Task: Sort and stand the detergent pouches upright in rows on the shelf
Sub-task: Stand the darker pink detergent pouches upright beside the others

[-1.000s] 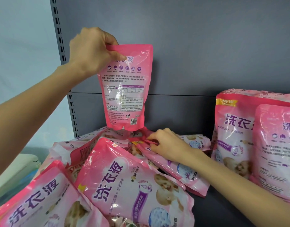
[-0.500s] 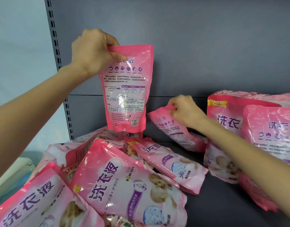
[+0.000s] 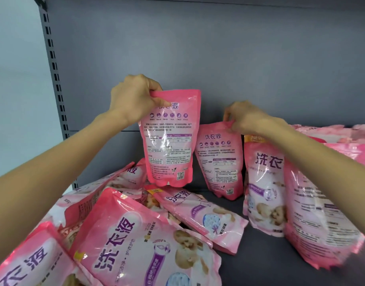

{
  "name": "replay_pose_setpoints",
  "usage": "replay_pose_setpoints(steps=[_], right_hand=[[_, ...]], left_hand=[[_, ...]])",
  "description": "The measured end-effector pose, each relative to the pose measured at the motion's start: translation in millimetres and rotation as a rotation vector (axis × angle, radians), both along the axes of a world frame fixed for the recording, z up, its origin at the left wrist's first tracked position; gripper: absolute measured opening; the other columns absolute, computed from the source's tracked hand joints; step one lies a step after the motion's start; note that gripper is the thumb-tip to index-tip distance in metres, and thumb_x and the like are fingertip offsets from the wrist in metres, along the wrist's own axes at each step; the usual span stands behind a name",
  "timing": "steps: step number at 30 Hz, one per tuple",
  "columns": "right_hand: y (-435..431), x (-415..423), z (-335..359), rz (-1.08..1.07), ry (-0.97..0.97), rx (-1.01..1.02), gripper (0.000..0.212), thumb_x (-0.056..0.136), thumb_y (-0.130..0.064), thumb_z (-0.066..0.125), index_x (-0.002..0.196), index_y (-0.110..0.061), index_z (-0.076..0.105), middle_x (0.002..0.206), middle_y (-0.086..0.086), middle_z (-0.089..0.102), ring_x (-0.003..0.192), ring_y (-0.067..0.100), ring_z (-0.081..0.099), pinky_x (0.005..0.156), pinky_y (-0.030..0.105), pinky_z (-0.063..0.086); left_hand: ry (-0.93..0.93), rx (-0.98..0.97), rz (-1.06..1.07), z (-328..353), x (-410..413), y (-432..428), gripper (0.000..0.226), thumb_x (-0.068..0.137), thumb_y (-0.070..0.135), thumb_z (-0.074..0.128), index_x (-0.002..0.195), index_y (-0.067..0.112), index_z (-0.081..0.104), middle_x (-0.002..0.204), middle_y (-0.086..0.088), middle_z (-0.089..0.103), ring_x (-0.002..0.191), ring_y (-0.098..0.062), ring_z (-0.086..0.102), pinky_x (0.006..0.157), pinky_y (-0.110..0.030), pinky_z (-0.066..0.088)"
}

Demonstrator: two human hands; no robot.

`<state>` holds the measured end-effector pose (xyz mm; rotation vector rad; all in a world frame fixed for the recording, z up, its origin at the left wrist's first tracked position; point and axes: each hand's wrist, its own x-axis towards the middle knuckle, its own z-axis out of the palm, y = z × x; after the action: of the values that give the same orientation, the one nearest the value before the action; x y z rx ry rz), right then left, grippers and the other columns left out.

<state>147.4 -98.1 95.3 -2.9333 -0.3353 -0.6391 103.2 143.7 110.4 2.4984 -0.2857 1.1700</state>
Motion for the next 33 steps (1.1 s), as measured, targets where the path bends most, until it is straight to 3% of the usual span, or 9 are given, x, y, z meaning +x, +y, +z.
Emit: replay_pose_setpoints(steps=[3, 6, 9, 13, 20, 24, 29, 31, 33], right_hand=[[-10.0, -2.3, 5.2, -0.084, 0.089, -0.089, 0.024, 0.083, -0.003, 0.054, 0.098, -0.019, 0.064, 0.103, 0.002, 0.062, 0.095, 0.026, 0.060, 0.077, 0.030, 0.048], [-12.3, -3.6, 13.6, -0.092, 0.172, -0.152, 0.023, 0.083, -0.001, 0.051, 0.102, -0.005, 0.065, 0.108, 0.011, 0.066, 0.093, 0.028, 0.063, 0.070, 0.029, 0.045], [-6.9, -4.5, 20.2, -0.059, 0.239, -0.145, 0.020, 0.084, -0.003, 0.058, 0.103, -0.002, 0.065, 0.097, 0.013, 0.067, 0.076, 0.023, 0.060, 0.063, 0.026, 0.047], [1.3, 2.1, 17.7, 0.052, 0.274, -0.096, 0.017, 0.082, -0.020, 0.069, 0.097, -0.012, 0.067, 0.102, 0.009, 0.068, 0.093, 0.025, 0.063, 0.083, 0.037, 0.053], [5.6, 10.1, 22.1, 0.054, 0.250, -0.065, 0.020, 0.082, -0.021, 0.071, 0.095, -0.006, 0.067, 0.102, 0.010, 0.067, 0.094, 0.026, 0.062, 0.079, 0.038, 0.056], [-7.6, 13.8, 23.6, 0.049, 0.257, 0.033, 0.024, 0.084, -0.018, 0.068, 0.102, -0.003, 0.068, 0.097, 0.010, 0.065, 0.086, 0.020, 0.056, 0.062, 0.024, 0.045], [-18.3, 26.7, 25.3, 0.027, 0.212, 0.107, 0.004, 0.082, -0.009, 0.069, 0.086, -0.008, 0.069, 0.092, 0.011, 0.066, 0.090, 0.025, 0.061, 0.080, 0.034, 0.051], [-17.9, 30.5, 23.9, -0.008, 0.213, 0.007, 0.006, 0.081, -0.008, 0.069, 0.078, -0.012, 0.066, 0.089, 0.009, 0.063, 0.084, 0.022, 0.057, 0.071, 0.029, 0.048], [-13.1, 30.3, 20.8, -0.054, 0.246, -0.149, 0.009, 0.082, -0.015, 0.069, 0.084, -0.007, 0.066, 0.091, 0.009, 0.062, 0.079, 0.019, 0.054, 0.058, 0.022, 0.041]], left_hand=[[0.019, -0.007, -0.006, -3.6, 2.5, -3.2, 0.021, 0.074, 0.043, 0.073, 0.083, 0.025, 0.070, 0.074, 0.005, 0.061, 0.075, -0.018, 0.052, 0.067, -0.027, 0.035], [0.029, -0.008, -0.005, -4.9, 4.7, -5.8, 0.021, 0.074, 0.043, 0.073, 0.084, 0.025, 0.071, 0.073, 0.006, 0.061, 0.076, -0.017, 0.052, 0.068, -0.027, 0.034], [0.031, -0.008, 0.000, -5.1, 7.0, -6.1, 0.025, 0.074, 0.044, 0.072, 0.083, 0.021, 0.070, 0.076, 0.002, 0.065, 0.079, -0.021, 0.056, 0.068, -0.028, 0.036], [0.035, -0.003, 0.004, -7.8, 8.4, -7.7, 0.026, 0.074, 0.044, 0.072, 0.084, 0.019, 0.071, 0.080, 0.000, 0.068, 0.080, -0.022, 0.057, 0.067, -0.028, 0.036], [0.032, -0.003, -0.011, -10.6, 9.3, -8.8, 0.027, 0.074, 0.044, 0.072, 0.080, 0.018, 0.070, 0.076, 0.000, 0.067, 0.077, -0.022, 0.056, 0.064, -0.027, 0.033], [0.026, -0.006, -0.027, -11.5, 10.0, -8.7, 0.026, 0.073, 0.045, 0.073, 0.077, 0.019, 0.069, 0.072, 0.003, 0.063, 0.074, -0.020, 0.053, 0.064, -0.027, 0.033], [0.031, -0.004, -0.043, -12.2, 12.9, -10.3, 0.022, 0.073, 0.045, 0.072, 0.076, 0.023, 0.068, 0.067, 0.008, 0.058, 0.072, -0.017, 0.051, 0.061, -0.026, 0.031], [0.028, -0.006, -0.044, -12.9, 14.4, -10.4, 0.022, 0.073, 0.044, 0.073, 0.078, 0.023, 0.069, 0.067, 0.008, 0.058, 0.073, -0.016, 0.052, 0.064, -0.026, 0.032], [0.025, -0.006, -0.046, -13.7, 15.2, -10.3, 0.022, 0.073, 0.043, 0.073, 0.079, 0.022, 0.070, 0.068, 0.007, 0.058, 0.073, -0.017, 0.052, 0.065, -0.026, 0.032]])
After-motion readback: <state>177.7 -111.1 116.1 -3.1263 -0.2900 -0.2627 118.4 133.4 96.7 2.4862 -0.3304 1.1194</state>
